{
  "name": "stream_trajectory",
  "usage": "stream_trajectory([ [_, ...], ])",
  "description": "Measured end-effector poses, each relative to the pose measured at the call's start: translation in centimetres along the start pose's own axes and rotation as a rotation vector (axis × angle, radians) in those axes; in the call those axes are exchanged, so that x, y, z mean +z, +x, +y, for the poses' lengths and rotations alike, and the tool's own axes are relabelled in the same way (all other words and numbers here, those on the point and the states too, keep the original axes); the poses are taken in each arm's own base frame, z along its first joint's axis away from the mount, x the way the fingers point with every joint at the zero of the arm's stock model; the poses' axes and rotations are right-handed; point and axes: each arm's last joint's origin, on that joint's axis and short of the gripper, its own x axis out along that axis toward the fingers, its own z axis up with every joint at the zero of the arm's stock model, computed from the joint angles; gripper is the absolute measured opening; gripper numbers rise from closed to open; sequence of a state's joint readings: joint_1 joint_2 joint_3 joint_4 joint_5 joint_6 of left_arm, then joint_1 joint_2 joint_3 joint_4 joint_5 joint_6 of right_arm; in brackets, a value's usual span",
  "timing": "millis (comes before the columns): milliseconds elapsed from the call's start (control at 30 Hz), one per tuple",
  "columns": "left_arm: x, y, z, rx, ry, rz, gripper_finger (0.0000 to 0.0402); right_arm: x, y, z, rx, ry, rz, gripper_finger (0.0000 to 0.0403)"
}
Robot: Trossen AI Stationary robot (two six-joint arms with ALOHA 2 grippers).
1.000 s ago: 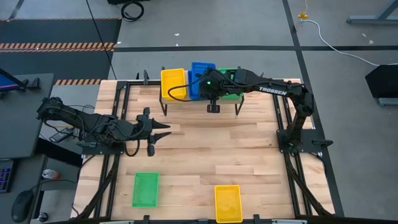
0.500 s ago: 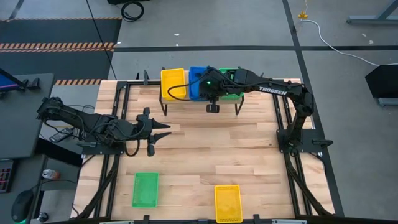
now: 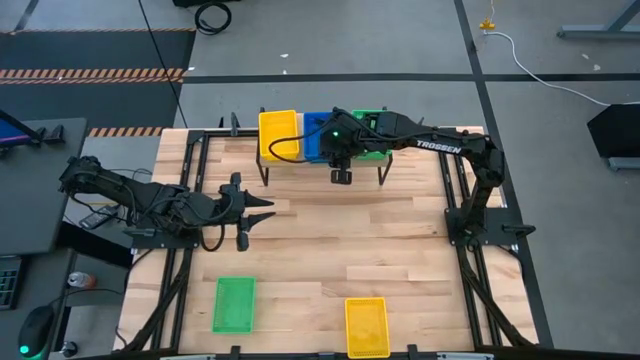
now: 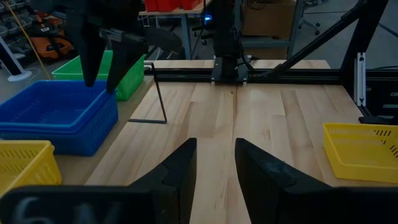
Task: Stack baskets on shelf by color
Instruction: Stack the blue basket on the other blue baskets on the shelf
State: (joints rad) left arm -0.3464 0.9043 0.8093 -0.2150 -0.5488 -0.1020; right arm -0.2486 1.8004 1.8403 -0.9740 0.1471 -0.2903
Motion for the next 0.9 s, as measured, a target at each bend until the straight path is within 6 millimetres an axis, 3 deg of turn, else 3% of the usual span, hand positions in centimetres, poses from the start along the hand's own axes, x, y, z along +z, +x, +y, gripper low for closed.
stream_trajectory([
  [333,0.0,0.0,0.0,0.000,0.000,0.000,0.0117,-2.0,2.8,1.1,0.001,-0.035,0.105,0.0143],
  [667,0.0,0.0,0.0,0.000,0.000,0.001,0.0117,-1.5,2.9,0.8,-0.064,0.001,0.061,0.0140],
  [900,0.0,0.0,0.0,0.000,0.000,0.000,0.0117,-1.4,2.8,0.8,-0.083,0.041,0.043,0.0108],
])
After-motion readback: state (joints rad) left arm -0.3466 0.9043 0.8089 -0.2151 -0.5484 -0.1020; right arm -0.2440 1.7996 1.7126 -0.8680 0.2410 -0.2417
